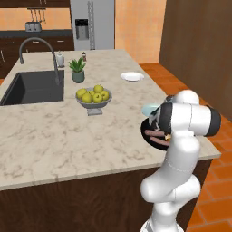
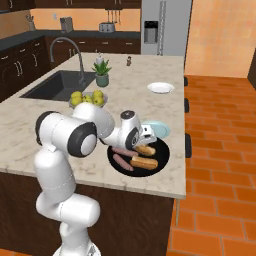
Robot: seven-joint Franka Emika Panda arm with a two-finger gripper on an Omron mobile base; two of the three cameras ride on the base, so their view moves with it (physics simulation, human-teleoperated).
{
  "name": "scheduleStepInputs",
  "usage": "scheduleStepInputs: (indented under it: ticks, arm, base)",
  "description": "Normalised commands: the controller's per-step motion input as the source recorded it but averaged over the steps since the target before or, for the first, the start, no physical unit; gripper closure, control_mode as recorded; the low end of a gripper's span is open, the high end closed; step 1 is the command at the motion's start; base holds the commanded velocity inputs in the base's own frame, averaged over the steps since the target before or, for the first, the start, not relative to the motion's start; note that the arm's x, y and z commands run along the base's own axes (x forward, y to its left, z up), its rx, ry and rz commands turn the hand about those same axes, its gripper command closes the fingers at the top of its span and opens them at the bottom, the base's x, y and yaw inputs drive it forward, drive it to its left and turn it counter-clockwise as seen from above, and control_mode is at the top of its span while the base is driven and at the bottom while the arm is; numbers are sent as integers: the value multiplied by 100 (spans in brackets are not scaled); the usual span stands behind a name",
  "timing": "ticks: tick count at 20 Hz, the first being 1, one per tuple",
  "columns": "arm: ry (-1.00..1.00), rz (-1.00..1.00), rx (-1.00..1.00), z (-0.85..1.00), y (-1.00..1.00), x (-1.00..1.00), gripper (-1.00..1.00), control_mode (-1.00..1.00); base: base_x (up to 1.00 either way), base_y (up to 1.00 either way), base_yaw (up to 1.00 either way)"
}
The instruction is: Place one bun and one sausage from the bowl on each plate.
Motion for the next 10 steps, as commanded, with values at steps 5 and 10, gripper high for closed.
scheduleStepInputs:
  ticks: [5,10]
  arm:
    - [-25,0,0,65,4,-51,100,-100]
    - [-20,0,-1,93,4,-97,100,-100]
  base:
    - [0,0,0]
    - [0,0,0]
